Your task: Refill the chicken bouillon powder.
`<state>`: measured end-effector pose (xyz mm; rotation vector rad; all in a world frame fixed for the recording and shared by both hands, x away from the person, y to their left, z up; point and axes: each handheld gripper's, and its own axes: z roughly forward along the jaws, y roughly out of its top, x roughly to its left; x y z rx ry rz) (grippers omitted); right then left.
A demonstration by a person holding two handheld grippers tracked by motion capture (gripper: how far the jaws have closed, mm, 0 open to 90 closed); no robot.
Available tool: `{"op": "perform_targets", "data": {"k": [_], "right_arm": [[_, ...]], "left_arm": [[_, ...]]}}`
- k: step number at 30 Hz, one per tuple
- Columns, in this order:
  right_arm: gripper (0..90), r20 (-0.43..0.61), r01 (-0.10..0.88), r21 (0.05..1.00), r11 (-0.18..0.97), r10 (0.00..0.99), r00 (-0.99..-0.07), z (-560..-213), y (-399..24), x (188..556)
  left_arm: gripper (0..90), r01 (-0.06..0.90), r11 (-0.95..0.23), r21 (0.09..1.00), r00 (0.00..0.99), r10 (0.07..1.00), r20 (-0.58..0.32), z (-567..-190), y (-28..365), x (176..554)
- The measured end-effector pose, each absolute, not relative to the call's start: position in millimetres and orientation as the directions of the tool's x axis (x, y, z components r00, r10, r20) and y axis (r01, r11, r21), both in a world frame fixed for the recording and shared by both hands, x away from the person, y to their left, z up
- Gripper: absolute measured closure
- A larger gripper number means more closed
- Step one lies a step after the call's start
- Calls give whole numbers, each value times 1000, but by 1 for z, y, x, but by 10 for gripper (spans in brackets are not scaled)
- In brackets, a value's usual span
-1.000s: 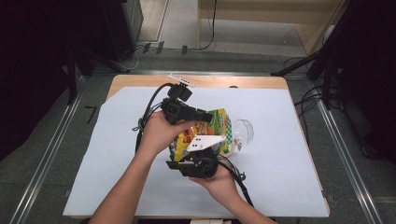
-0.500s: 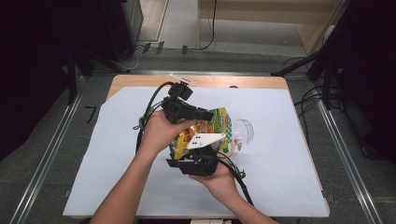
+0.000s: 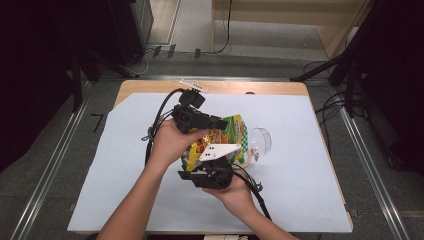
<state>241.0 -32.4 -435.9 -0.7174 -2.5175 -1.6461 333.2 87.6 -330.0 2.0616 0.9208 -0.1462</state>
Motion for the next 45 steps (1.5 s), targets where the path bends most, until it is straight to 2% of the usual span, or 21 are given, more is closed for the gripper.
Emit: {"op": "perform_targets", "data": {"k": [45], "right_arm": [[740,275,388,859,333,339,-900,-436,-28,240]], "left_arm": [[725,650,-365,667,722,571,-391,-326,91,324]]}}
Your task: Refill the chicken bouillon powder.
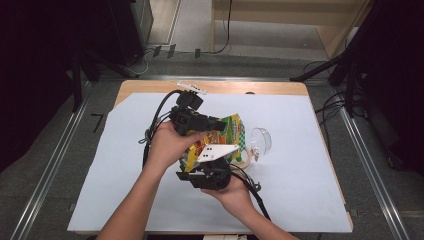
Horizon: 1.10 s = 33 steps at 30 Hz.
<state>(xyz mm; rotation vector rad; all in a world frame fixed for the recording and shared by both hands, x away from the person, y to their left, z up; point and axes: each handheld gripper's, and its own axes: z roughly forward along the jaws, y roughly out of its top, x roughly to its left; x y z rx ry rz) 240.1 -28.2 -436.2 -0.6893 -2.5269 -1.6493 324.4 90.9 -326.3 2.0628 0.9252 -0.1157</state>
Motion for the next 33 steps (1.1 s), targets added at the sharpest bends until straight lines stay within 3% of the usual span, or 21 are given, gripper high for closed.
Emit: {"op": "perform_targets", "data": {"k": [33], "right_arm": [[742,277,388,861,330,337,-900,-437,-28,240]], "left_arm": [[721,641,-369,673,728,568,-383,-323,89,320]]}}
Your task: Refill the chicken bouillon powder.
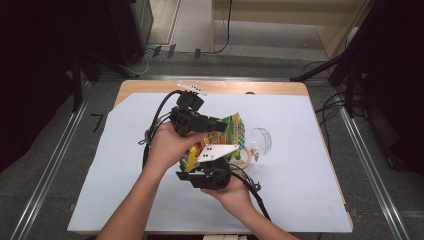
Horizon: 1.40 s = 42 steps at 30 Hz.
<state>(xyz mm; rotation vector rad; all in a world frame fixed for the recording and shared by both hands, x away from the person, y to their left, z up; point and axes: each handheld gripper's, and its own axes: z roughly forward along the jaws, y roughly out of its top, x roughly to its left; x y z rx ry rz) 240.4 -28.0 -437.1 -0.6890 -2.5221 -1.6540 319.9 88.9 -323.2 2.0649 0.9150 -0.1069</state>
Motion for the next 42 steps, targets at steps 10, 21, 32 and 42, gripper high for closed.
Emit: {"op": "perform_targets", "data": {"k": [10,21,32,42], "right_arm": [[742,277,388,861,329,336,-900,-437,-28,240],[740,268,382,860,338,337,-902,-437,-28,241],[740,263,373,861,346,325,-909,-437,-25,240],[740,253,360,863,354,313,-915,-436,-23,240]], "left_arm": [[721,645,-370,669,726,570,-385,-323,89,321],[721,648,-362,670,723,570,-391,-324,92,322],[722,653,-351,671,715,579,-392,-324,96,319],[722,655,-342,673,708,588,-390,-324,99,316]]}}
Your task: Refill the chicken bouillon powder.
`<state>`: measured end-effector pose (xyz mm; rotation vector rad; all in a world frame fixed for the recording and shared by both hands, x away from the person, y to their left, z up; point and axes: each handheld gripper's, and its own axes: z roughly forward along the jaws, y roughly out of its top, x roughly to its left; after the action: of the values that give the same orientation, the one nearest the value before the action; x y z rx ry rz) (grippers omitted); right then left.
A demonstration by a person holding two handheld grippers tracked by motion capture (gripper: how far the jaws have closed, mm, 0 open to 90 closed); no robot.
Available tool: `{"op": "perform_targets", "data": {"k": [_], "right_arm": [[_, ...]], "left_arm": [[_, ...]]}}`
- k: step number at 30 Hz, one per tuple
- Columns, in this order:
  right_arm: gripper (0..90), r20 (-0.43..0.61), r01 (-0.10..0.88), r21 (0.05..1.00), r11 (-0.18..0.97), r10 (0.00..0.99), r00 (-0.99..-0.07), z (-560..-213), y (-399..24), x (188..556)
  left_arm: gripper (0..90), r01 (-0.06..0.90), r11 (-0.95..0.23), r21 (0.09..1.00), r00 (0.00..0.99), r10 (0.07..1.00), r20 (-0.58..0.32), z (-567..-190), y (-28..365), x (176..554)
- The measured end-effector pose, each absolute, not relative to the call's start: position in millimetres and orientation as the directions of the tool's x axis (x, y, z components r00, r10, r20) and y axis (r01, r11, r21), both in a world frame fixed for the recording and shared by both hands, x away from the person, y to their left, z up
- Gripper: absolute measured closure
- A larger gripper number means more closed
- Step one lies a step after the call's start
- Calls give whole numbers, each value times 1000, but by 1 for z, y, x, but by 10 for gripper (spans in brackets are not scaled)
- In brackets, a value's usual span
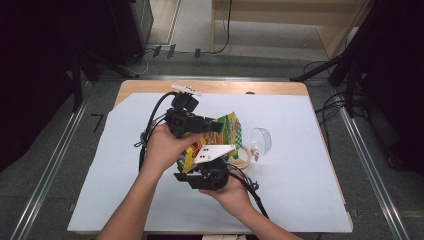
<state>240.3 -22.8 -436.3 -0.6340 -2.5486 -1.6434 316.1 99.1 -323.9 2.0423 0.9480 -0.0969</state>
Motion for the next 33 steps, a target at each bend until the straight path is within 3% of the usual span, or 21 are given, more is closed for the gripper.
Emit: {"op": "perform_targets", "data": {"k": [33], "right_arm": [[740,270,374,860,347,312,-911,-433,-23,238]], "left_arm": [[713,653,-345,674,709,591,-384,-324,98,318]]}}
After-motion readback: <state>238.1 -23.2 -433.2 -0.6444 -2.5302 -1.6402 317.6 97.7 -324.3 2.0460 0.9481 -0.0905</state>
